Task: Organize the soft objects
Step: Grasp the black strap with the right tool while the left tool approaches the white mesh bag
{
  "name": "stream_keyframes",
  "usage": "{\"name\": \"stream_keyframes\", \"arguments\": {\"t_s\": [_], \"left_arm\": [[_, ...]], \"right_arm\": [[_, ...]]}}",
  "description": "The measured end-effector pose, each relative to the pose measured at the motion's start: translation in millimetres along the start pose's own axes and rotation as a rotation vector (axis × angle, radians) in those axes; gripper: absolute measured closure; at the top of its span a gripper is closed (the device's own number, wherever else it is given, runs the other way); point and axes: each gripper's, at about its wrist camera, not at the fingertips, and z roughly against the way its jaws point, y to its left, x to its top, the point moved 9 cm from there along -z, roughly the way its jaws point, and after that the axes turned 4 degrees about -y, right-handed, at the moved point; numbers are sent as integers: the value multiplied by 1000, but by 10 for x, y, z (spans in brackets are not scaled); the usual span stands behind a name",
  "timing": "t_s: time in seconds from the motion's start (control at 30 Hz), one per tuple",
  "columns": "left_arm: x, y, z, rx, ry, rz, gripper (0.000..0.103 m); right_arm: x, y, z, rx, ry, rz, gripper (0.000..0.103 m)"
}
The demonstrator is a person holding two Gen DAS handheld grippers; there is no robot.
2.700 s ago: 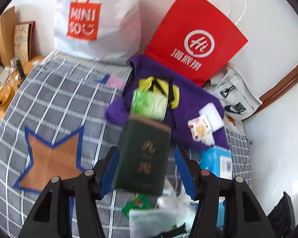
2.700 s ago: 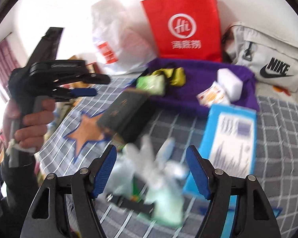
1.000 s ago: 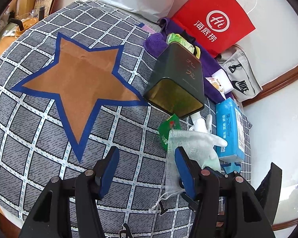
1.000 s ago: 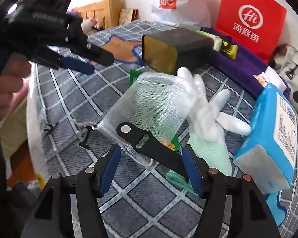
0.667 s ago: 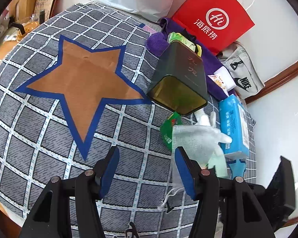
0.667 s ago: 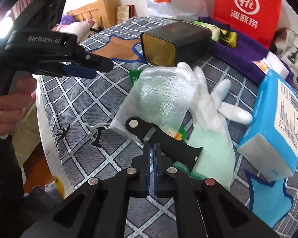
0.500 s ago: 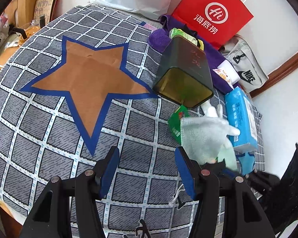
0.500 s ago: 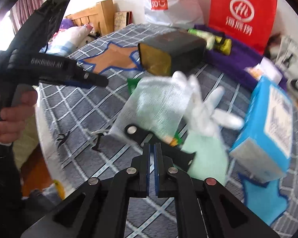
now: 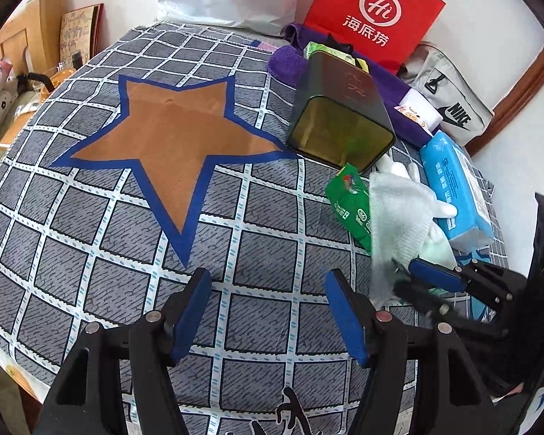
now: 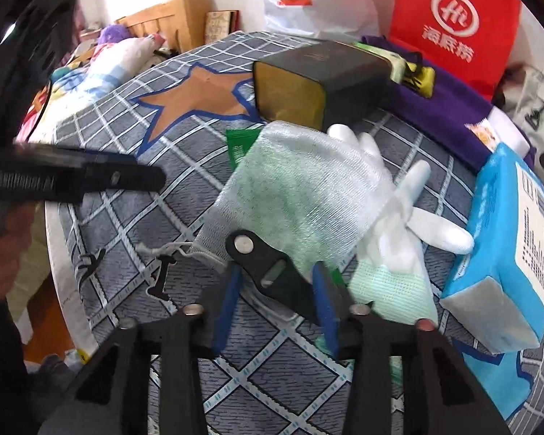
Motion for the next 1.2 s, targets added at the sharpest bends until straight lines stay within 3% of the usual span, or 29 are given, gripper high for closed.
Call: {"name": "stream_keyframes", "arguments": {"t_s": [0.07, 0.3, 0.47, 0.57, 0.77, 0.97, 1.07, 1.2], "left_arm": [[-7, -13, 5, -8, -1, 0, 38], [-25, 0, 30, -36, 1, 7, 37], [-32, -9, 25, -30, 0, 3, 36], [-39, -27, 24, -21, 0, -8, 35], [-48, -30, 29, -18, 7, -12, 35], [-56, -45, 20, -2, 13, -20, 34], [-54, -61, 8, 9, 16, -26, 32], [-54, -82, -5, 24, 21, -34, 32]], "right_arm": [[17, -30, 30, 38, 8, -41, 86], [48, -106, 163, 80, -8, -114, 87], [-10, -64, 185, 157, -2, -159, 85], [-73, -51, 19, 153, 44, -180, 84], [33, -125, 56, 136, -4, -246, 84], [-50, -113, 28, 174, 14, -255, 79], [-61, -73, 69, 189, 3, -248, 68], [-1, -22, 43, 160, -1, -220, 67]]}}
